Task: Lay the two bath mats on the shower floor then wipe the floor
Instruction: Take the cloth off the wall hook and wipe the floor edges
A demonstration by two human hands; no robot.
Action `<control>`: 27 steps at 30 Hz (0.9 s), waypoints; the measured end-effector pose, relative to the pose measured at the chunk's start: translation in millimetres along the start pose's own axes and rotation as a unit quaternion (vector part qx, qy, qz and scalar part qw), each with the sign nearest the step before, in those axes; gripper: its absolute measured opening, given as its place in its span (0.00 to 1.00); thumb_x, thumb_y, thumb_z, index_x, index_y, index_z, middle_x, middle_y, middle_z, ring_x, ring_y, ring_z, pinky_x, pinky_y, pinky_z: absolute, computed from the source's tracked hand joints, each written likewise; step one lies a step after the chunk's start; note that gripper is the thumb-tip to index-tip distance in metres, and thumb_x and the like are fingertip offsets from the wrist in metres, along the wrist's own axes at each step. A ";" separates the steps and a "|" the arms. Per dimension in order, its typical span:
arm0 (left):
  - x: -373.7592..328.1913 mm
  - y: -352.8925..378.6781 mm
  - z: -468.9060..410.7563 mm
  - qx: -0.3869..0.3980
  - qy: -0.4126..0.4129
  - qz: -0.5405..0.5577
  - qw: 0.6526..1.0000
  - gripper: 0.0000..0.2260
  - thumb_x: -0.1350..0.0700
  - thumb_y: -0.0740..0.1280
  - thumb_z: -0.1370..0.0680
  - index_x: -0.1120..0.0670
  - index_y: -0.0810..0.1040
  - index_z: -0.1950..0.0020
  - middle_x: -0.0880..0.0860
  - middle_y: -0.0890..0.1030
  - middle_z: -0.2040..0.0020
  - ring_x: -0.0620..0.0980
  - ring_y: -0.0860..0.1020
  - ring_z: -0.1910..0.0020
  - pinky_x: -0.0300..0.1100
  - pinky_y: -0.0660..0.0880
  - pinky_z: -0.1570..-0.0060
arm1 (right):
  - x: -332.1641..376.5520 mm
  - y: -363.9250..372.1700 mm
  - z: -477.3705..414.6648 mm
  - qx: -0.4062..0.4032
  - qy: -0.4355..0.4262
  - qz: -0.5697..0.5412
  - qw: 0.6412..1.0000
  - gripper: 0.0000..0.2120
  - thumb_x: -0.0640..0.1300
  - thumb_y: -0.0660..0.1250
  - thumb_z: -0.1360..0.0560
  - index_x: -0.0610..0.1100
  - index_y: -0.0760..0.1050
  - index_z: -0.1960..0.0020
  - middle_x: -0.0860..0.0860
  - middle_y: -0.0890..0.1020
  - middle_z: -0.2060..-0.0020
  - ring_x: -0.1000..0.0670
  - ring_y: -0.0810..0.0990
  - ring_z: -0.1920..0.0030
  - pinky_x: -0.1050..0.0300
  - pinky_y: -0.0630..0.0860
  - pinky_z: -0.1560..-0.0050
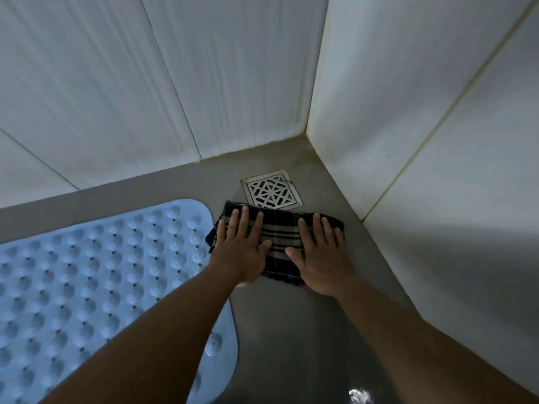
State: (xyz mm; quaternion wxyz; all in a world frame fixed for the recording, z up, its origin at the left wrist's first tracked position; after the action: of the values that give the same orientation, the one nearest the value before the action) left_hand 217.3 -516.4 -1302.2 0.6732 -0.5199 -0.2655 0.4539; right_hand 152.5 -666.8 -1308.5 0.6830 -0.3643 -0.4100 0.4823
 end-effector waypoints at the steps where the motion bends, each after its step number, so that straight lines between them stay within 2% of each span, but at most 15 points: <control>1: -0.1 0.3 -0.1 -0.003 -0.002 0.001 1.000 0.29 0.39 0.41 0.17 0.48 0.35 0.19 0.56 0.33 0.20 0.55 0.32 0.22 0.57 0.35 0.23 | -0.8 -0.2 -0.8 0.000 -0.004 0.003 1.000 0.36 0.68 0.36 0.21 0.52 0.30 0.20 0.46 0.30 0.22 0.47 0.27 0.23 0.45 0.30 0.24; 7: -0.5 2.0 0.2 -0.011 -0.026 0.003 1.000 0.28 0.39 0.40 0.17 0.45 0.34 0.20 0.55 0.35 0.19 0.55 0.34 0.21 0.58 0.36 0.23 | -1.7 -12.6 -21.6 -0.008 -0.043 0.035 0.998 0.35 0.68 0.40 0.20 0.54 0.33 0.20 0.47 0.32 0.21 0.47 0.30 0.22 0.45 0.33 0.23; 11: -3.8 6.1 3.4 -0.003 -0.080 0.029 0.996 0.27 0.40 0.40 0.17 0.43 0.33 0.21 0.55 0.33 0.20 0.55 0.33 0.21 0.58 0.34 0.24 | -2.0 -12.8 -26.7 -0.011 -0.061 0.050 0.997 0.32 0.68 0.41 0.20 0.61 0.34 0.21 0.46 0.34 0.20 0.46 0.32 0.21 0.44 0.34 0.23; 16: -17.5 14.1 20.4 0.010 -0.149 0.059 0.987 0.26 0.42 0.40 0.16 0.44 0.32 0.21 0.55 0.31 0.21 0.56 0.31 0.22 0.59 0.32 0.25 | -7.5 -12.1 -16.1 -0.004 -0.081 0.082 0.993 0.29 0.68 0.39 0.19 0.64 0.34 0.21 0.47 0.34 0.20 0.47 0.32 0.21 0.44 0.35 0.22; 27: -67.7 34.6 77.5 0.001 -0.166 0.078 0.983 0.26 0.41 0.39 0.16 0.45 0.32 0.21 0.55 0.31 0.21 0.57 0.30 0.23 0.59 0.31 0.25 | -39.7 6.9 49.4 0.012 -0.094 0.112 0.989 0.28 0.66 0.38 0.19 0.64 0.31 0.22 0.47 0.32 0.21 0.48 0.30 0.22 0.47 0.34 0.22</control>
State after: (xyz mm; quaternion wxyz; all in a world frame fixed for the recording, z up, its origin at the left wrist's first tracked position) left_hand 111.1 -539.2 -1302.3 0.5831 -0.4556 -0.3315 0.5853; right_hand 97.1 -697.9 -1303.3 0.5873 -0.3527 -0.4236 0.5927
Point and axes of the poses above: each hand's wrist, its own z-axis away from the middle knuckle, its own y-axis out of the palm, x = y × z, the point moved 9 cm from there along -z, towards the middle knuckle
